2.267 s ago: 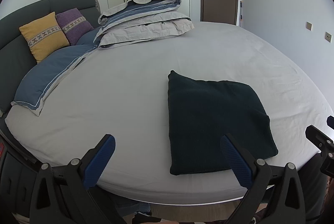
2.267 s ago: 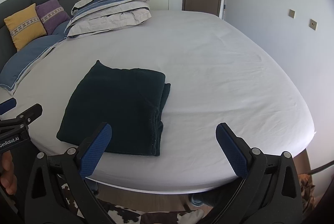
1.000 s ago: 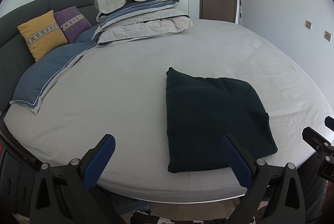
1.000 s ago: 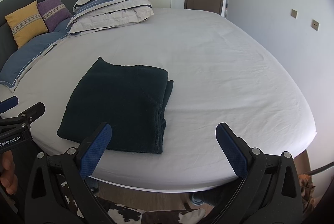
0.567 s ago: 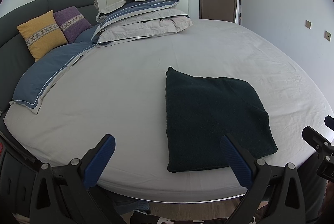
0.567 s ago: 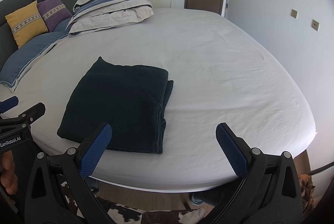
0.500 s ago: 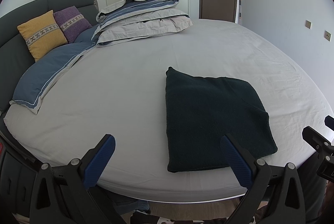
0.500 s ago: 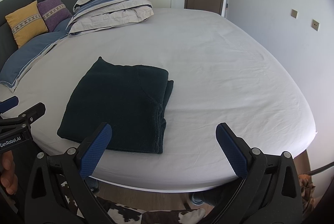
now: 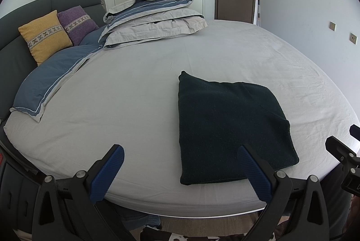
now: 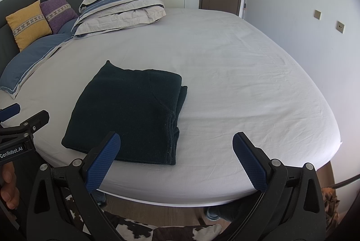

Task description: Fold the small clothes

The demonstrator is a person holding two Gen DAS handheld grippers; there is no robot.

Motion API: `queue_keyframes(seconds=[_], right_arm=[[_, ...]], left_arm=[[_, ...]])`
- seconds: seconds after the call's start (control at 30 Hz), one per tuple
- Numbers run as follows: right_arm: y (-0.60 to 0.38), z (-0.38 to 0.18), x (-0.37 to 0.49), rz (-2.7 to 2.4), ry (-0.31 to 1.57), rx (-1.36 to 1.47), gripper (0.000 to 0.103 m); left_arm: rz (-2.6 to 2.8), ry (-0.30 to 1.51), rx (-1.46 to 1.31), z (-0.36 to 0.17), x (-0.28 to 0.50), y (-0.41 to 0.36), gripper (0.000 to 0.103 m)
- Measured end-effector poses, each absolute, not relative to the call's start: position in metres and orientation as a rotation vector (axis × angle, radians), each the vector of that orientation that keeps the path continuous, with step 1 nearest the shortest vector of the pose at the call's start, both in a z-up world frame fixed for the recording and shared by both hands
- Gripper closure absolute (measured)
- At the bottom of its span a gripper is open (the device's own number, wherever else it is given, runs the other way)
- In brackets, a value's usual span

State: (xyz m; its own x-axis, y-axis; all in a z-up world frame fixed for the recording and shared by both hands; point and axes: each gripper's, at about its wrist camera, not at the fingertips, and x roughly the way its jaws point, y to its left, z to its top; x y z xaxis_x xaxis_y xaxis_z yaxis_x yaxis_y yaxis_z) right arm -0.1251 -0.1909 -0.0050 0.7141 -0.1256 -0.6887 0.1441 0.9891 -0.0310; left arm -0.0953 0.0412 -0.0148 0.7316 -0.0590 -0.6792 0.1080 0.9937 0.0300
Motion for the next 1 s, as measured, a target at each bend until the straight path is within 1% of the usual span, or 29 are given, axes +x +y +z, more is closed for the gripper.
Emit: queue_keyframes(seconds=[1.0], right_arm=[[-0.1922, -0.0113, -0.1237, -0.143, 0.768, 0.022, 0.001]], left_arm=[[-0.099, 0.76, 0.065, -0.0194, -0.0915, 0.0457, 0.0]])
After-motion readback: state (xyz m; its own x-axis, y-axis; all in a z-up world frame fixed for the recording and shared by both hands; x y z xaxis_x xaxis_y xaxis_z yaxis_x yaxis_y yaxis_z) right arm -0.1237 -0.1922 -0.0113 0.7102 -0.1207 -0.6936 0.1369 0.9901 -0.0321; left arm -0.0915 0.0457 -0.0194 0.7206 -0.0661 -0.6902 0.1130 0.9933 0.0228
